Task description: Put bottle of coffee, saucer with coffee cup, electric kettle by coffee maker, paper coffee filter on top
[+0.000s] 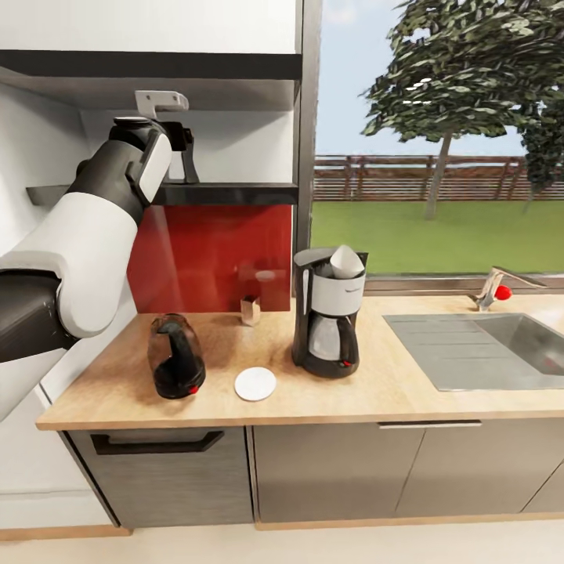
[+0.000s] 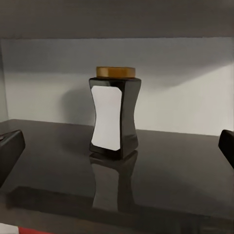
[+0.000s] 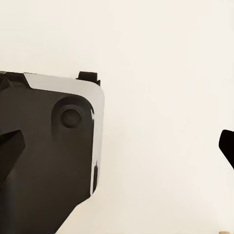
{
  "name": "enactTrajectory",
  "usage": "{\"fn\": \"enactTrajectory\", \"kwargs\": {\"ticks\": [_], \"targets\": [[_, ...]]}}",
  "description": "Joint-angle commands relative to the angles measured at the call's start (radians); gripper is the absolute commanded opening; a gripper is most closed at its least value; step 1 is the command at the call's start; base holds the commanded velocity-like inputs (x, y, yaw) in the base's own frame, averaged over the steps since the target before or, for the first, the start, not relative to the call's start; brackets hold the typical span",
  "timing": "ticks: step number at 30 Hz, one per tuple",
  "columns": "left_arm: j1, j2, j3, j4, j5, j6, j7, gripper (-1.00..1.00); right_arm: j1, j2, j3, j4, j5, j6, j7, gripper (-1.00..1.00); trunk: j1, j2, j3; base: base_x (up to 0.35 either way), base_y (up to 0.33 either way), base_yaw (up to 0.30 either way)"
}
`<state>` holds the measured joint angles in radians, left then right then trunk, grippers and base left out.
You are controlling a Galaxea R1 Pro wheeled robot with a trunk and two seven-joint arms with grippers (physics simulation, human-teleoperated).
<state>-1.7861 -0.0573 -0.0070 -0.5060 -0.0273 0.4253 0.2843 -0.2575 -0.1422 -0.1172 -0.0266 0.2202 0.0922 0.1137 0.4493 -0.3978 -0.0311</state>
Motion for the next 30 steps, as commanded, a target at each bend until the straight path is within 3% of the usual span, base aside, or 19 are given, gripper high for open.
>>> {"fn": "enactTrajectory", "kwargs": {"ticks": [1, 12, 24, 30], "targets": [[-0.001, 0.0, 0.0, -0.001, -0.003, 0.006, 0.003, 1.0, 0.0, 0.0, -0.009, -0.003, 0.01, 0.006, 0.004, 1.0, 0.001, -0.002, -0.002, 0.067, 0.0, 0.0], [-0.001, 0.003, 0.001, -0.001, -0.003, 0.006, 0.003, 1.0, 0.0, 0.0, -0.009, -0.003, 0.01, 0.006, 0.004, 1.0, 0.001, -0.002, -0.002, 0.213, 0.112, 0.0], [-0.001, 0.002, 0.0, -0.002, -0.002, 0.006, 0.003, 1.0, 0.0, 0.0, -0.009, -0.003, 0.01, 0.006, 0.004, 1.0, 0.001, -0.002, -0.002, 0.02, 0.064, -0.002], [-0.001, 0.002, 0.0, -0.002, -0.002, 0.006, 0.003, 1.0, 0.0, 0.0, -0.009, -0.003, 0.01, 0.006, 0.004, 1.0, 0.001, -0.002, -0.002, 0.0, 0.175, -0.181]]}}
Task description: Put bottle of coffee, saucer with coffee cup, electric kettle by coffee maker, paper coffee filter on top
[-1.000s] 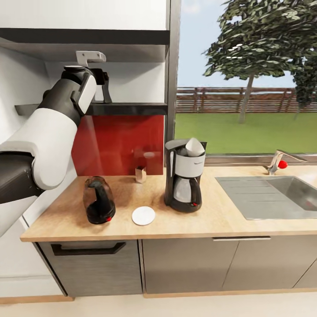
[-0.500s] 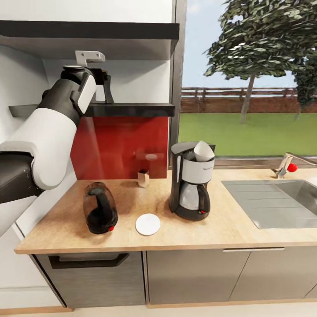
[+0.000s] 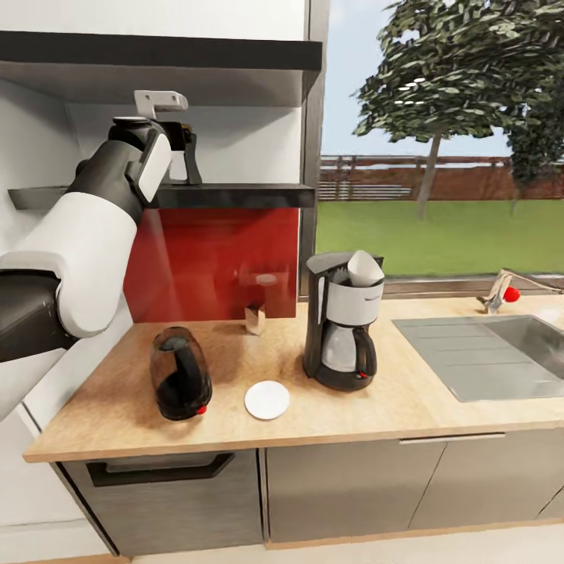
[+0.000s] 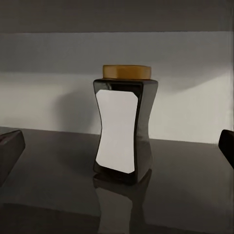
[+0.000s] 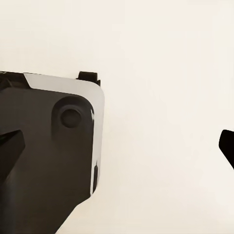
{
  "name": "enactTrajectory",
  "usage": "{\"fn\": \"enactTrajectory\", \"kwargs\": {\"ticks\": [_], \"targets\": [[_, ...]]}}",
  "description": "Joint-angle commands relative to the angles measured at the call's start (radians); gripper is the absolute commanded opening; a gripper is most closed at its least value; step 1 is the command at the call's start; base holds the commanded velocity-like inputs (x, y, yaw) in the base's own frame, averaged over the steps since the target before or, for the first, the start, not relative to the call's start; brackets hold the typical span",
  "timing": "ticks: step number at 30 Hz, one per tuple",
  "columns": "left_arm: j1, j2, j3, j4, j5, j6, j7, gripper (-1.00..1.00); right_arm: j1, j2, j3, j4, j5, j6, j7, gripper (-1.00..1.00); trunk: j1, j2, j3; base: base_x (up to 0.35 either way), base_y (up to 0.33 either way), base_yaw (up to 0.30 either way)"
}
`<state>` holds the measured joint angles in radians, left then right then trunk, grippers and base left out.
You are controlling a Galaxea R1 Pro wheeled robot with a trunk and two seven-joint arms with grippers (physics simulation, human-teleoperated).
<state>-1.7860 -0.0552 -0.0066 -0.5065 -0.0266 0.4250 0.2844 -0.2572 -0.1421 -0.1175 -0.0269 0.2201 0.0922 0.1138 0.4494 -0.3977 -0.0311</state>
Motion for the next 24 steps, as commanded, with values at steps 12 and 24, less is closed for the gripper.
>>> {"fn": "enactTrajectory", "kwargs": {"ticks": [12, 24], "targets": [[0.0, 0.003, 0.0, -0.001, -0.003, 0.006, 0.002, 1.0, 0.0, 0.001, -0.008, -0.002, 0.01, 0.005, 0.003, 1.0, 0.001, -0.002, -0.002, 0.0, 0.011, -0.037], [0.001, 0.003, 0.0, 0.0, -0.003, 0.008, 0.002, 1.0, 0.0, 0.002, -0.008, -0.001, 0.01, 0.005, 0.004, 1.0, 0.001, -0.002, -0.002, 0.112, 0.0, 0.0]]}}
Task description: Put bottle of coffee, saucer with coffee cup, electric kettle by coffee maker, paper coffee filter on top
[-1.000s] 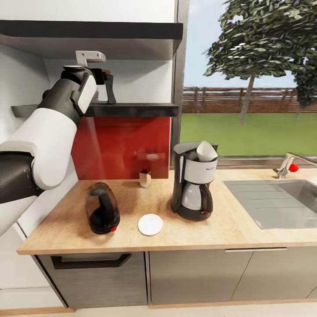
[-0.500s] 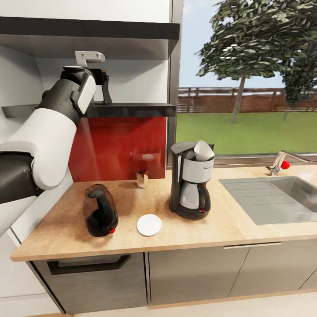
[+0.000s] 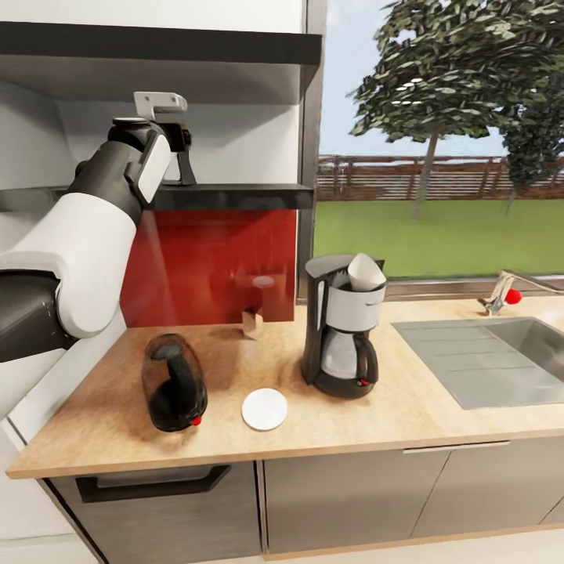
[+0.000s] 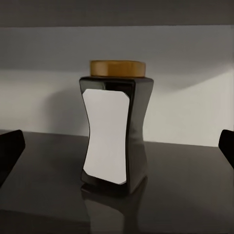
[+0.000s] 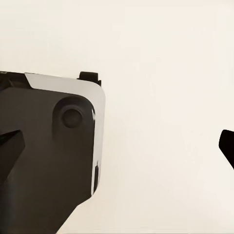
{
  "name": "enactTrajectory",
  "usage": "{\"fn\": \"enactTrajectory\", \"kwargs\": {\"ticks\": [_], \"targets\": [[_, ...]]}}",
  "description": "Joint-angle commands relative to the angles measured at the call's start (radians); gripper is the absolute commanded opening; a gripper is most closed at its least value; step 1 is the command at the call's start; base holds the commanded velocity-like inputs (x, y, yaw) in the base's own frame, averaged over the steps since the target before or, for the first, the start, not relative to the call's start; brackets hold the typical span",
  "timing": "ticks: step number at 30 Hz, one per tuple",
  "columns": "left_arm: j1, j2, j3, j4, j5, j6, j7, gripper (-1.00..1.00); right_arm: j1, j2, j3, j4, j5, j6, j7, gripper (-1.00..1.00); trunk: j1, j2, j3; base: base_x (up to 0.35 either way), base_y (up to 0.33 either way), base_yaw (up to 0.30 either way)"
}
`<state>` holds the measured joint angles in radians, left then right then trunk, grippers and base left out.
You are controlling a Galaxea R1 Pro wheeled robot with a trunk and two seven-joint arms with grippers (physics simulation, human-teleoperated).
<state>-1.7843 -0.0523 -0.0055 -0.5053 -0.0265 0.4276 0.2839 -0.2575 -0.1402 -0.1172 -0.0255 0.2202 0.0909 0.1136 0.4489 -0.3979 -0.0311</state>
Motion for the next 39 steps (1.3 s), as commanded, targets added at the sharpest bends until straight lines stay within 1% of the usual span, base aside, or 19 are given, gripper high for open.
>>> {"fn": "enactTrajectory", "kwargs": {"ticks": [1, 12, 19, 23, 32, 39], "targets": [[-0.001, 0.0, -0.001, -0.001, -0.003, 0.006, 0.002, 1.0, 0.0, 0.0, -0.009, -0.002, 0.01, 0.006, 0.004, 1.0, 0.001, -0.002, -0.002, 0.222, 0.0, 0.0], [0.0, 0.002, -0.001, -0.001, -0.003, 0.005, 0.003, 1.0, 0.0, 0.001, -0.009, -0.002, 0.01, 0.006, 0.005, 1.0, 0.001, -0.002, -0.002, 0.053, 0.0, 0.0], [0.0, 0.003, 0.001, -0.001, -0.003, 0.008, 0.003, 1.0, 0.0, -0.001, -0.009, -0.002, 0.01, 0.006, 0.005, 1.0, 0.001, -0.002, -0.002, 0.207, 0.056, 0.0], [0.0, 0.004, 0.001, -0.001, -0.003, 0.007, 0.002, 1.0, 0.0, -0.001, -0.009, -0.002, 0.01, 0.006, 0.005, 1.0, 0.001, -0.002, -0.002, 0.076, 0.031, 0.0], [0.01, 0.006, 0.001, -0.001, -0.003, 0.006, 0.001, 1.0, 0.0, -0.001, -0.009, -0.002, 0.01, 0.006, 0.005, 1.0, 0.001, -0.002, -0.002, 0.101, 0.072, 0.0], [0.018, 0.005, 0.0, -0.001, -0.002, 0.005, 0.001, 1.0, 0.0, -0.001, -0.009, -0.002, 0.01, 0.007, 0.005, 1.0, 0.001, -0.002, -0.002, 0.023, 0.017, 0.0]]}}
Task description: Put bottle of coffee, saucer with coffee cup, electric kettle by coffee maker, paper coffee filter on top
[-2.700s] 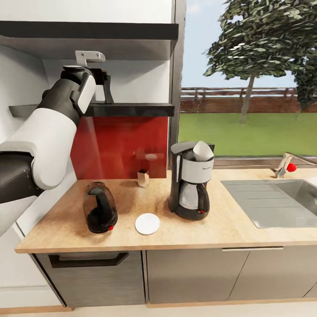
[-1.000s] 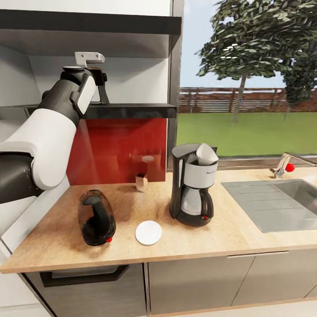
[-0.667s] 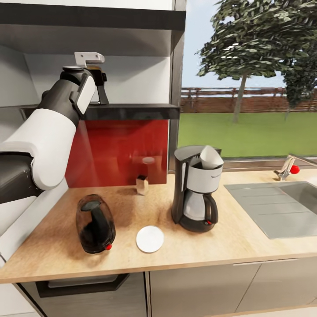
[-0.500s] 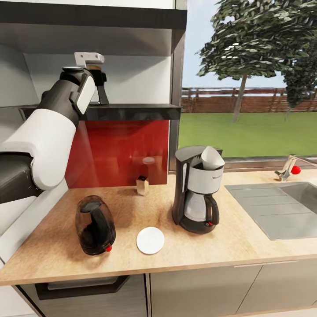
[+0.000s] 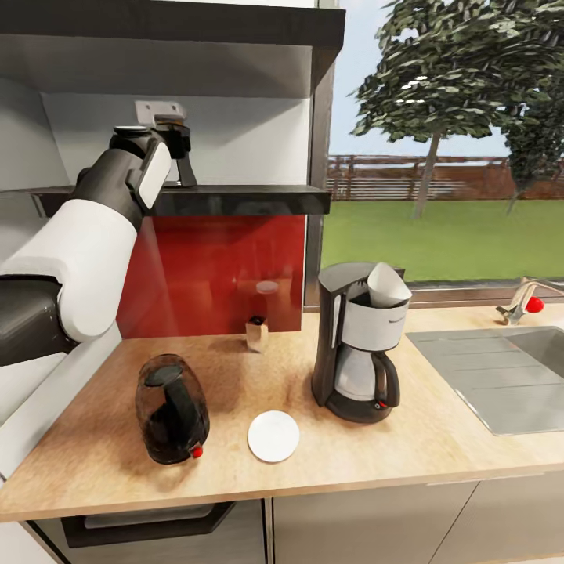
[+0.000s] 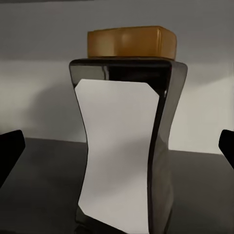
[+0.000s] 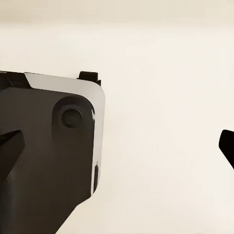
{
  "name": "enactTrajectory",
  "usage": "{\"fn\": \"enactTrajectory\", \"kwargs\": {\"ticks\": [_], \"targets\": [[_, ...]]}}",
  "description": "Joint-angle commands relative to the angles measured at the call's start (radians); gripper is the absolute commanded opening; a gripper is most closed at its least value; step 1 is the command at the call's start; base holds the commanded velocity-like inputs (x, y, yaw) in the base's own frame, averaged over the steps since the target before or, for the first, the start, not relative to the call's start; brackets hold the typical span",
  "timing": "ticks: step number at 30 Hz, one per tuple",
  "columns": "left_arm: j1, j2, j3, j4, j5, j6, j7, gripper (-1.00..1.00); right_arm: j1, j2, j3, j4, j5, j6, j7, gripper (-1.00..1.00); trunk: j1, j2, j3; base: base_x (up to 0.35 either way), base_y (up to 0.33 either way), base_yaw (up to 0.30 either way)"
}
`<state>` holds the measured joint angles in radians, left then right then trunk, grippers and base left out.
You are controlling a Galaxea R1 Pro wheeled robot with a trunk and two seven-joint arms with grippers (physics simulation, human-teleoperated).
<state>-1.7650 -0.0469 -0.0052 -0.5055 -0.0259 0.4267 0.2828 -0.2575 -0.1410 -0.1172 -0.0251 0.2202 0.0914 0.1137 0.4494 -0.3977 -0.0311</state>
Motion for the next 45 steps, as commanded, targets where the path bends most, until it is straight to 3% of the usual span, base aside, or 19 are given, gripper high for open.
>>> {"fn": "enactTrajectory", "kwargs": {"ticks": [1, 22, 45], "targets": [[0.0, 0.0, -0.001, -0.001, -0.002, 0.006, 0.002, 1.0, 0.0, 0.0, -0.009, -0.003, 0.01, 0.006, 0.004, 1.0, 0.001, -0.002, -0.002, 0.004, 0.003, 0.0], [0.022, 0.001, 0.001, -0.002, -0.003, 0.005, 0.002, 1.0, 0.0, 0.0, -0.009, -0.003, 0.01, 0.006, 0.004, 1.0, 0.001, -0.002, -0.002, 0.067, 0.0, 0.0], [0.024, 0.022, 0.002, -0.001, -0.003, 0.008, 0.001, 1.0, 0.0, 0.0, -0.009, -0.003, 0.01, 0.006, 0.004, 1.0, 0.001, -0.002, -0.002, 0.053, 0.0, 0.0]]}}
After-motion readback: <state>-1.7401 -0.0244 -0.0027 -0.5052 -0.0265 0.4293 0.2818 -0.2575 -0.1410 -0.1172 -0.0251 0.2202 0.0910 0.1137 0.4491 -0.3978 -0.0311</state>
